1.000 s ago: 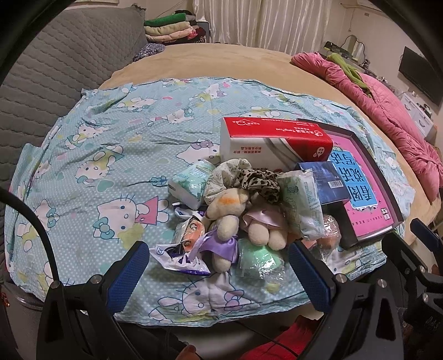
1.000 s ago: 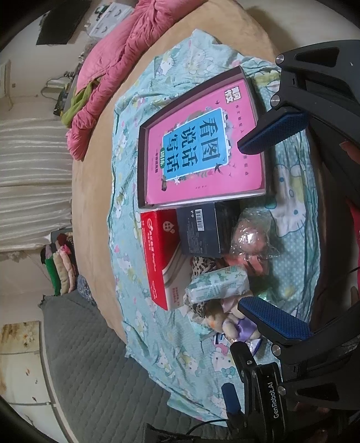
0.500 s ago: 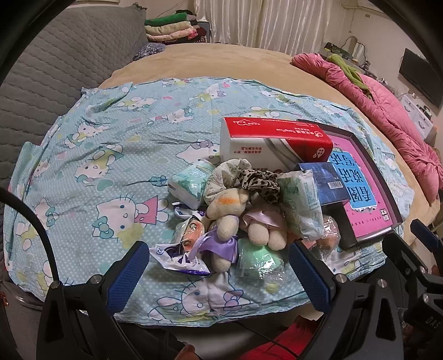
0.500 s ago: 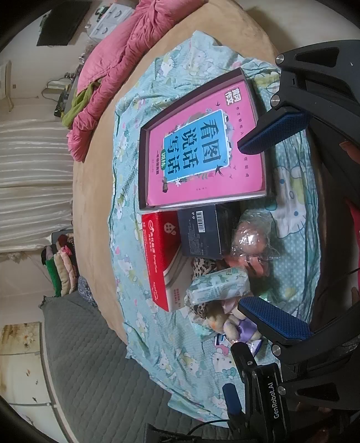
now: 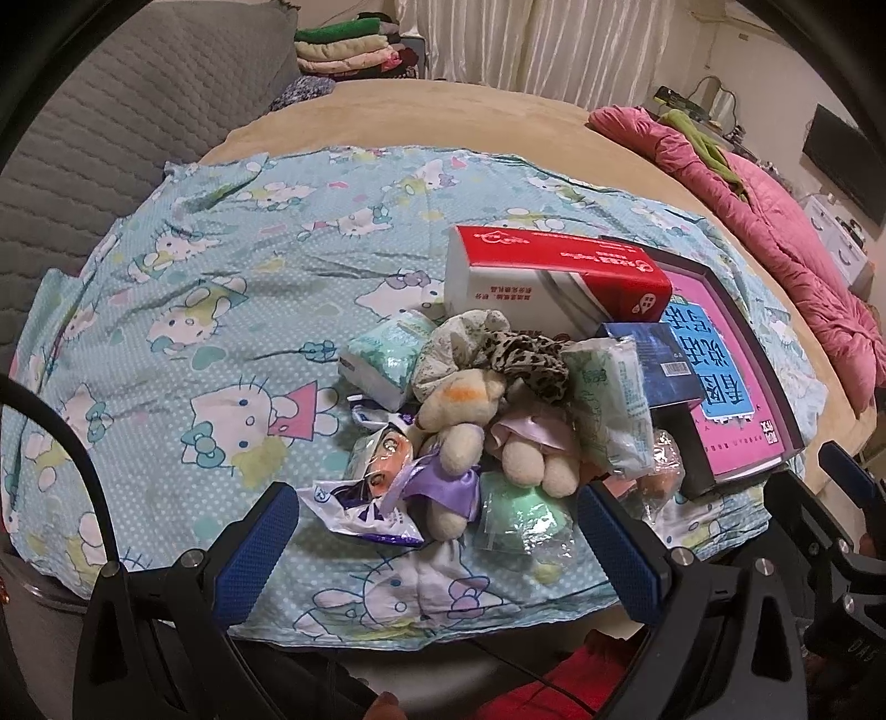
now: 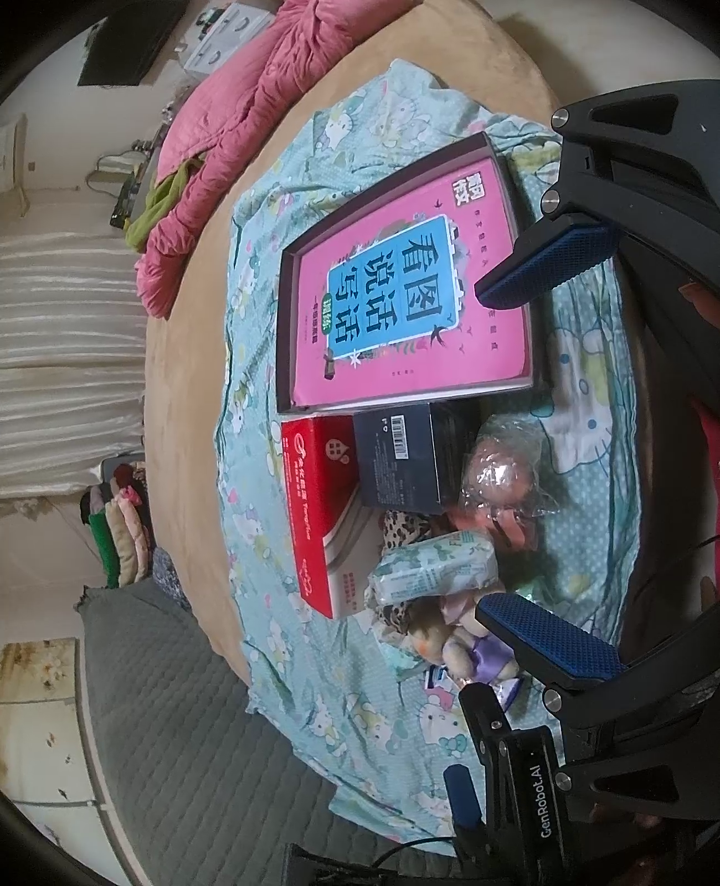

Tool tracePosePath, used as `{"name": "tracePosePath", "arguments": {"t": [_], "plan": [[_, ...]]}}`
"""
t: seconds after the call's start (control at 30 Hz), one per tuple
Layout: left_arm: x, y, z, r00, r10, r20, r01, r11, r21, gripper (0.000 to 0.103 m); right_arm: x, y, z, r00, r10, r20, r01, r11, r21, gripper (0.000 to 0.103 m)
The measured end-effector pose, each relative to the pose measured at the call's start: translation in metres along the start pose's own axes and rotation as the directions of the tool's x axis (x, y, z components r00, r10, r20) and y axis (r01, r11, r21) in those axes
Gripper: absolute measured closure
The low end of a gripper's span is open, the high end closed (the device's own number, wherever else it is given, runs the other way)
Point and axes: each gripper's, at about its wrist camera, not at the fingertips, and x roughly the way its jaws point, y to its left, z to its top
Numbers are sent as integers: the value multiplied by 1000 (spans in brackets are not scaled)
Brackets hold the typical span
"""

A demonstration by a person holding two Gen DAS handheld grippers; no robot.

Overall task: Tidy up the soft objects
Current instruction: 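Move the left tool toward the white snack packet while the right tool approaches the white-green packet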

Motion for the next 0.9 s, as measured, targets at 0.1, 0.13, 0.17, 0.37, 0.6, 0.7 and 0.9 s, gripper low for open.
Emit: {"name": "tracePosePath", "arguments": {"t": [0.1,0.13,0.17,0.37,0.6,0.7,0.9], "plan": [[2,7,0,1000,-7,-7,6,1000,-21,2,2,3,0,1000,1,-6,-1,1000,-11,0],[2,9,-1,1000,-8,-8,8,1000,-28,2,3,4,0,1000,1,-8,-1,1000,-15,0],[3,11,0,1000,-11,-9,10,999,-34,2,4,5,0,1000,2,-9,-2,1000,-20,0],[6,24,0,1000,-17,-19,16,998,-64,2,9,14,2,1000,11,-15,-12,999,-49,0],[12,46,2,999,-27,-39,23,994,-109,2,19,25,5,999,21,-27,-23,996,-82,0],[17,61,1,997,-45,-59,36,989,-142,2,22,29,6,999,24,-30,-27,995,-93,0],[29,83,0,993,-76,-95,57,980,-189,2,28,33,9,999,23,-33,-27,994,-106,0]]}}
